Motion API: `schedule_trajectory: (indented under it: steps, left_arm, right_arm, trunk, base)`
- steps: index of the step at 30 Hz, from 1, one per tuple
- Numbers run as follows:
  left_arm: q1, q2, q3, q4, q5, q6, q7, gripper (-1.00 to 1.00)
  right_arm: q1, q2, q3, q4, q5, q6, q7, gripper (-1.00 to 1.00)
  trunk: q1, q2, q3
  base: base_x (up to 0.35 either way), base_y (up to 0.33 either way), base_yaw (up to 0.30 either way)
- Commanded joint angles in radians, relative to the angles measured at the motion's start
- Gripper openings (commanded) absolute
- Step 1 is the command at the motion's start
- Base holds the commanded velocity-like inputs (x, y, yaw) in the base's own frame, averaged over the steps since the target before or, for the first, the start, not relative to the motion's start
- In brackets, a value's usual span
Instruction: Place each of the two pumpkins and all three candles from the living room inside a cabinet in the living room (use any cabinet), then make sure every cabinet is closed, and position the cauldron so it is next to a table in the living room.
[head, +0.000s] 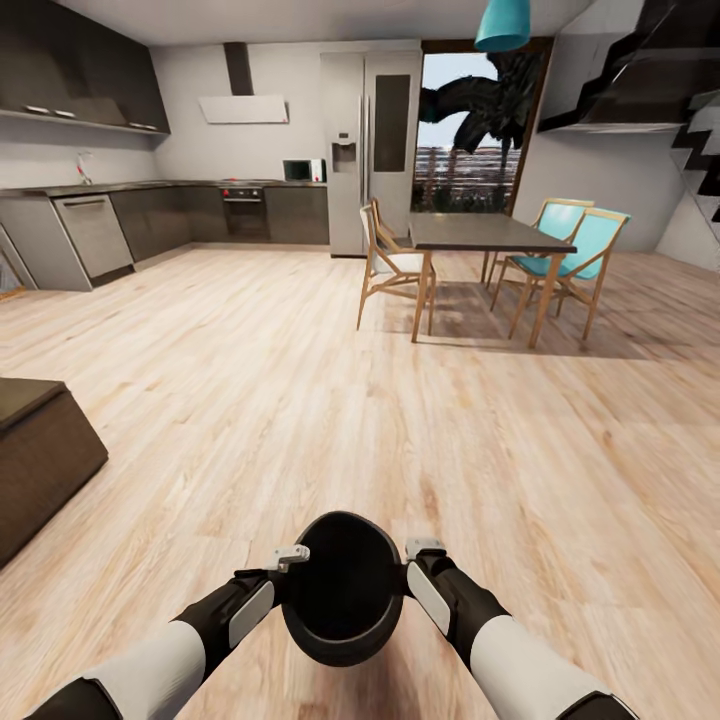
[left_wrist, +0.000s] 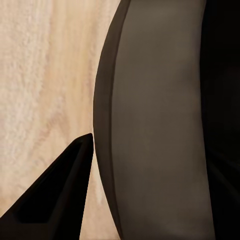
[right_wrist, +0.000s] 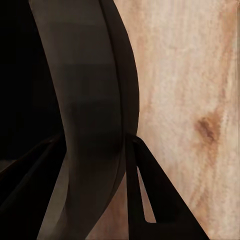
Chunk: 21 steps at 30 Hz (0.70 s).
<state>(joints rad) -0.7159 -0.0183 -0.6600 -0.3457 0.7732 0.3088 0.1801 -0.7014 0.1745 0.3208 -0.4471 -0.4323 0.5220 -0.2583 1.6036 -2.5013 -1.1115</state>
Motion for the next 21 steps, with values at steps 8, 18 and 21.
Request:
schedule_trajectory:
  steps: [8,18,21]
  left_arm:
    - [0.000,0.001,-0.018,-0.001,0.031,0.003,0.009,-1.00]
    - [0.000,0.001,-0.018,-0.001,0.031,0.003,0.008,-1.00]
    - [0.000,0.001,-0.018,-0.001,0.031,0.003,0.007,-1.00]
  right_arm:
    - [-0.001,0.000,0.010,-0.014,-0.014,-0.006,-0.003,-1.00]
    - [-0.001,0.000,0.010,-0.015,-0.014,-0.012,-0.002,-1.00]
    - [-0.001,0.000,0.010,-0.015,-0.014,-0.013,-0.002,-1.00]
  trunk:
    - [-0.006,0.006,0.030]
    - [-0.044,0.076,0.061]
    - [-0.056,0.097,0.070]
  base:
    - [0.000,0.000,0.000]
    - [0.000,0.000,0.000]
    - [0.000,0.000,0.000]
